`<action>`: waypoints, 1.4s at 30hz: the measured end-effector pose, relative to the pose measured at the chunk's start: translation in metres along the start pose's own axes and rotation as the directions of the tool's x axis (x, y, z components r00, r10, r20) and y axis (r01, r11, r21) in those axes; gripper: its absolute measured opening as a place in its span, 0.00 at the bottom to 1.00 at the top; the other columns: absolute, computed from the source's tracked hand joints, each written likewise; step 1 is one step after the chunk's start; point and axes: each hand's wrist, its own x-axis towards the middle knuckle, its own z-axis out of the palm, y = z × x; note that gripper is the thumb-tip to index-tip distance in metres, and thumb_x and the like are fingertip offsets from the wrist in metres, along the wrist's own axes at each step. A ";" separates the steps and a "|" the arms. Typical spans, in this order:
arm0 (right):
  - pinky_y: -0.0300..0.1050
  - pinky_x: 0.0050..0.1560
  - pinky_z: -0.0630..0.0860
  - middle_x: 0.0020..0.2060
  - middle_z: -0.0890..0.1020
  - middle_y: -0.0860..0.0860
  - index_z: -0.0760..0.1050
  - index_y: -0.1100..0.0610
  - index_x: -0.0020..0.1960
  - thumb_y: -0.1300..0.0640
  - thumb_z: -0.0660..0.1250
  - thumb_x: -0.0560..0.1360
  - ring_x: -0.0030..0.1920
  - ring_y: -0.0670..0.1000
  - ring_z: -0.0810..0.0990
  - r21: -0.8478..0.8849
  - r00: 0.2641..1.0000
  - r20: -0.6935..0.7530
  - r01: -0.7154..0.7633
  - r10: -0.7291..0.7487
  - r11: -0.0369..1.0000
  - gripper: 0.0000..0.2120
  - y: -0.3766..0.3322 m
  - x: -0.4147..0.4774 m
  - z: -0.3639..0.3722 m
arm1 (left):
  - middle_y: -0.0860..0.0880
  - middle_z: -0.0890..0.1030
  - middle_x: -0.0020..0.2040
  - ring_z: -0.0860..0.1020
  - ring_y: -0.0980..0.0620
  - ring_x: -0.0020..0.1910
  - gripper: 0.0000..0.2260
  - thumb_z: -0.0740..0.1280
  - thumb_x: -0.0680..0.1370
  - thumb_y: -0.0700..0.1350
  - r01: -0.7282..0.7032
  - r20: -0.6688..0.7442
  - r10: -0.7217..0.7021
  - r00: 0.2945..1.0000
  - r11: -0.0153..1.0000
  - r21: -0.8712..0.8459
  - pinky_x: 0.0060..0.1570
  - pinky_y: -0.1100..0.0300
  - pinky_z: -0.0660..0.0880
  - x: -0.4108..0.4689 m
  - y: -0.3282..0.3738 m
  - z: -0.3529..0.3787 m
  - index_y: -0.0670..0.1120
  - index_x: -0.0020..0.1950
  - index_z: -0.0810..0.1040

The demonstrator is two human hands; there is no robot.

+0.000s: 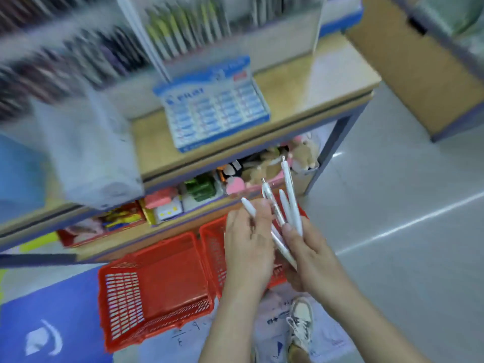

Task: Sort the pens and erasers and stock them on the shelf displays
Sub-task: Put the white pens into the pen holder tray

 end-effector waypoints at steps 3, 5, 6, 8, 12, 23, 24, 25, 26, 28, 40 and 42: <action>0.42 0.41 0.74 0.39 0.80 0.44 0.73 0.42 0.52 0.49 0.56 0.81 0.39 0.46 0.79 -0.059 0.995 0.022 0.100 -0.099 0.993 0.08 -0.049 -0.015 0.012 | 0.50 0.79 0.35 0.75 0.53 0.34 0.04 0.68 0.77 0.48 0.035 0.121 -0.010 0.993 0.977 -0.209 0.34 0.58 0.72 -0.021 0.042 -0.035 0.48 0.47 0.79; 0.34 0.49 0.72 0.48 0.81 0.42 0.73 0.43 0.54 0.52 0.55 0.81 0.49 0.36 0.78 -0.070 0.986 0.018 0.166 -0.165 0.984 0.09 -0.075 -0.025 0.028 | 0.49 0.81 0.37 0.78 0.53 0.35 0.06 0.70 0.74 0.40 0.007 0.097 0.015 0.995 0.975 -0.223 0.36 0.56 0.76 -0.032 0.064 -0.060 0.47 0.50 0.78; 0.30 0.48 0.71 0.49 0.80 0.41 0.73 0.45 0.56 0.54 0.55 0.82 0.50 0.33 0.77 -0.083 0.982 0.014 0.188 -0.188 0.979 0.09 -0.087 -0.029 0.037 | 0.49 0.83 0.39 0.80 0.52 0.37 0.10 0.71 0.73 0.37 -0.005 0.078 0.023 0.997 0.973 -0.231 0.40 0.56 0.78 -0.037 0.074 -0.071 0.47 0.52 0.77; 0.26 0.47 0.70 0.49 0.79 0.40 0.73 0.49 0.59 0.55 0.55 0.82 0.49 0.31 0.76 -0.085 0.973 0.013 0.231 -0.230 0.969 0.10 -0.109 -0.035 0.056 | 0.47 0.85 0.43 0.83 0.50 0.43 0.11 0.71 0.73 0.36 -0.026 0.025 0.034 0.999 0.967 -0.254 0.45 0.57 0.79 -0.045 0.087 -0.093 0.47 0.54 0.79; 0.47 0.44 0.78 0.40 0.82 0.47 0.73 0.56 0.52 0.55 0.57 0.81 0.41 0.44 0.82 -0.058 0.974 0.051 0.224 -0.221 0.973 0.08 -0.138 -0.043 0.097 | 0.43 0.84 0.41 0.82 0.43 0.41 0.05 0.65 0.78 0.40 -0.029 -0.095 -0.014 0.995 0.900 -0.435 0.46 0.50 0.79 -0.051 0.098 -0.142 0.46 0.49 0.81; 0.41 0.25 0.67 0.37 0.76 0.54 0.74 0.51 0.54 0.51 0.58 0.80 0.29 0.49 0.71 -0.016 0.793 0.606 0.087 -0.059 0.996 0.09 -0.216 -0.038 0.155 | 0.55 0.69 0.29 0.63 0.55 0.24 0.14 0.64 0.74 0.57 -0.062 0.045 0.088 0.995 0.909 -0.413 0.20 0.66 0.61 0.018 0.132 -0.278 0.48 0.51 0.73; 0.41 0.26 0.67 0.37 0.76 0.54 0.73 0.52 0.54 0.51 0.57 0.80 0.29 0.49 0.71 -0.045 0.781 0.623 0.087 -0.041 0.995 0.08 -0.219 -0.036 0.159 | 0.53 0.69 0.30 0.63 0.54 0.26 0.14 0.64 0.74 0.58 -0.092 0.052 0.122 0.991 0.913 -0.398 0.22 0.65 0.63 0.023 0.135 -0.281 0.48 0.49 0.74; 0.41 0.27 0.68 0.37 0.77 0.54 0.73 0.52 0.54 0.52 0.57 0.81 0.30 0.49 0.71 -0.069 0.770 0.637 0.092 -0.027 0.993 0.08 -0.222 -0.034 0.163 | 0.52 0.70 0.31 0.66 0.53 0.27 0.13 0.65 0.74 0.58 -0.127 0.033 0.149 0.988 0.922 -0.366 0.25 0.62 0.66 0.027 0.136 -0.283 0.48 0.47 0.74; 0.41 0.27 0.68 0.37 0.77 0.55 0.73 0.52 0.53 0.52 0.58 0.81 0.30 0.50 0.72 -0.087 0.759 0.651 0.099 -0.018 0.991 0.07 -0.224 -0.032 0.166 | 0.53 0.71 0.32 0.69 0.53 0.29 0.12 0.67 0.74 0.56 -0.159 0.001 0.169 0.986 0.933 -0.322 0.28 0.61 0.69 0.033 0.136 -0.282 0.48 0.46 0.74; 0.41 0.27 0.70 0.37 0.79 0.55 0.74 0.52 0.51 0.54 0.58 0.81 0.30 0.50 0.74 -0.094 0.753 0.658 0.069 0.010 0.993 0.06 -0.224 -0.029 0.172 | 0.55 0.73 0.31 0.71 0.55 0.31 0.09 0.69 0.75 0.51 -0.190 -0.044 0.184 0.982 0.948 -0.257 0.33 0.61 0.71 0.041 0.134 -0.280 0.48 0.44 0.73; 0.37 0.20 0.53 0.24 0.63 0.53 0.70 0.57 0.39 0.59 0.68 0.75 0.20 0.47 0.57 -0.007 0.940 0.269 -0.215 0.209 0.977 0.08 -0.206 0.027 0.184 | 0.53 0.72 0.32 0.68 0.57 0.28 0.03 0.61 0.79 0.46 -0.179 0.003 0.183 0.983 0.961 0.211 0.28 0.61 0.65 0.094 0.123 -0.294 0.49 0.47 0.74; 0.38 0.21 0.56 0.24 0.64 0.54 0.70 0.58 0.38 0.59 0.70 0.73 0.20 0.48 0.58 0.046 0.979 0.056 -0.201 0.198 0.978 0.10 -0.193 0.040 0.184 | 0.50 0.75 0.36 0.72 0.53 0.31 0.09 0.59 0.79 0.45 -0.215 0.100 0.193 0.976 0.784 0.583 0.31 0.56 0.67 0.105 0.112 -0.299 0.52 0.58 0.71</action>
